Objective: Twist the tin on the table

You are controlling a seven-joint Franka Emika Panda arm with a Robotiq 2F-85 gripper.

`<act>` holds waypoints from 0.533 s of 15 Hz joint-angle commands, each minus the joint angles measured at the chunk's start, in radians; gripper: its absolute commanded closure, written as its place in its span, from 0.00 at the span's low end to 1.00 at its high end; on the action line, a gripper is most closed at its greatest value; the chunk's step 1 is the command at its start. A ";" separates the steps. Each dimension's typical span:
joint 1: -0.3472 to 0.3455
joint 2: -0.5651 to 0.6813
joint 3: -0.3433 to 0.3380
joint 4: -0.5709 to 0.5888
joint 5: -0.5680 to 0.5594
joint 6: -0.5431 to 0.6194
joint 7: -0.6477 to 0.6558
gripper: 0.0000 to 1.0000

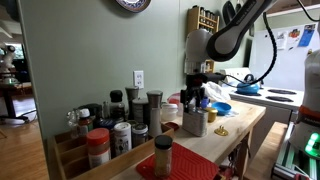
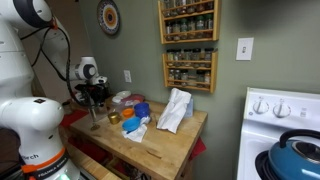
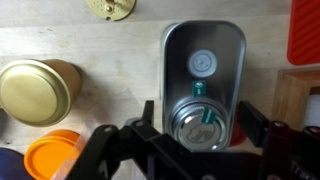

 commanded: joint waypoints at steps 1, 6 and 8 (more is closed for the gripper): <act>0.011 -0.140 0.006 -0.045 0.067 -0.064 -0.059 0.00; 0.024 -0.332 0.009 -0.023 0.158 -0.283 -0.149 0.00; 0.026 -0.402 0.017 -0.003 0.145 -0.373 -0.162 0.00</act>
